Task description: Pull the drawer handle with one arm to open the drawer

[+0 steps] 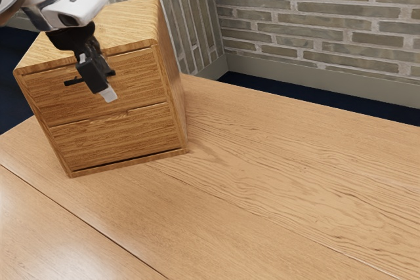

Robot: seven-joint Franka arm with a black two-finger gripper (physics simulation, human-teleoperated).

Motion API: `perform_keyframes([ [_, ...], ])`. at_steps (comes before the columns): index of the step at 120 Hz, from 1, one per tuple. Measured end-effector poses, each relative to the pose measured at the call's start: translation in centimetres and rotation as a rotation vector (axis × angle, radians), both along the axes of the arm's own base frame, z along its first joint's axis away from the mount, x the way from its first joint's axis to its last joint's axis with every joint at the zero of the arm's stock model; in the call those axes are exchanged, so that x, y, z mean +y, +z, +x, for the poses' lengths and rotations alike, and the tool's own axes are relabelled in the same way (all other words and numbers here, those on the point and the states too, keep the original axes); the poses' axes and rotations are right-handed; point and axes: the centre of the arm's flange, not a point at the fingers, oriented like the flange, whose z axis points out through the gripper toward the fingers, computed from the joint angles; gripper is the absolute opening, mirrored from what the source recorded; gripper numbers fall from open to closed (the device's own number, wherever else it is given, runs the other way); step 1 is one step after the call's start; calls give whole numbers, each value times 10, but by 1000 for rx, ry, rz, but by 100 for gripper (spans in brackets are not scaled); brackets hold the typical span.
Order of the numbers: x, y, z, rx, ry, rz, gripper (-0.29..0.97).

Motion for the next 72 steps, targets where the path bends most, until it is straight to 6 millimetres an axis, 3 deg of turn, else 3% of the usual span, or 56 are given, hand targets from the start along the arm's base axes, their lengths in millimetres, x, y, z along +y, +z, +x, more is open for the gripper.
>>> perform_keyframes([
  [24, 35, 9, -20, -21, -89, -12, 68],
  [40, 76, 4, -29, -26, -92, -15, 68],
  [58, 106, -3, -30, -26, -106, -15, 68],
  [72, 123, 2, -31, -29, -88, -1, 68],
])
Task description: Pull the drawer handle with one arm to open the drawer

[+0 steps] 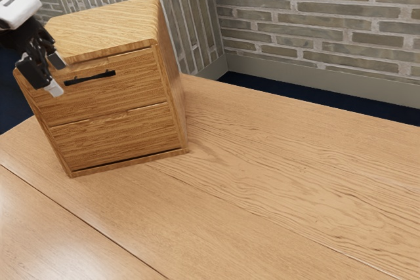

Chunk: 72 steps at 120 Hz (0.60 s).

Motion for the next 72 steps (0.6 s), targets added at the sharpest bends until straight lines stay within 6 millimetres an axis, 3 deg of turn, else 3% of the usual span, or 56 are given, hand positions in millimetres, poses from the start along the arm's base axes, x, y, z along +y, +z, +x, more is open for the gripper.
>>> perform_keyframes([
  [29, 8, 8, -1, 36, 19, 44, 68],
  [72, 44, 16, -7, 54, 89, 54, 68],
])
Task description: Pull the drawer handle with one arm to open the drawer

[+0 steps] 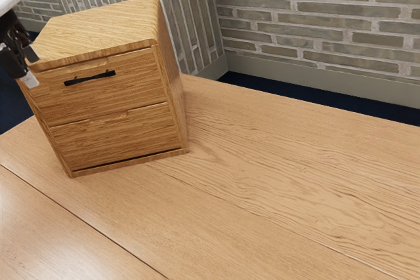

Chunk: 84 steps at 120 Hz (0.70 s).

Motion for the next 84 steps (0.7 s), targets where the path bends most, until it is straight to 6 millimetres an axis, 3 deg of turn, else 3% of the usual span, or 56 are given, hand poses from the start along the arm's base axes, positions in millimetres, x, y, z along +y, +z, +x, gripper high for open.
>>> perform_keyframes([
  [20, -17, 0, 13, -17, -29, 18, 68],
  [54, -34, 1, 15, -41, -49, 19, 68],
  [75, -5, -6, 0, -51, 34, 8, 68],
  [84, 3, -17, 4, -55, 52, -1, 68],
])
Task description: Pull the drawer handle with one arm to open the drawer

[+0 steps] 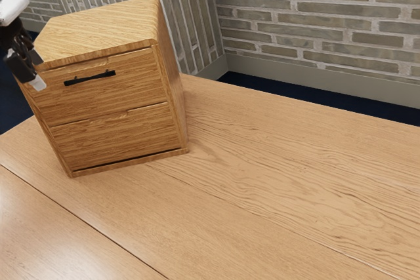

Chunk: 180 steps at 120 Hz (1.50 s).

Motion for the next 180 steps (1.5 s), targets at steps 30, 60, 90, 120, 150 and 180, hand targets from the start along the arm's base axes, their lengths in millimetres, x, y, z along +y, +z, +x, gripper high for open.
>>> perform_keyframes([
  [30, -15, -20, 16, -16, -25, -11, 68],
  [60, -8, -24, 21, -41, -4, -22, 68],
  [90, -9, -39, 30, -27, 1, -19, 68],
  [120, -19, -45, 35, -19, -10, 13, 68],
  [150, -24, -43, 39, -39, -16, 18, 68],
  [180, -43, -47, 56, -54, -51, 18, 68],
])
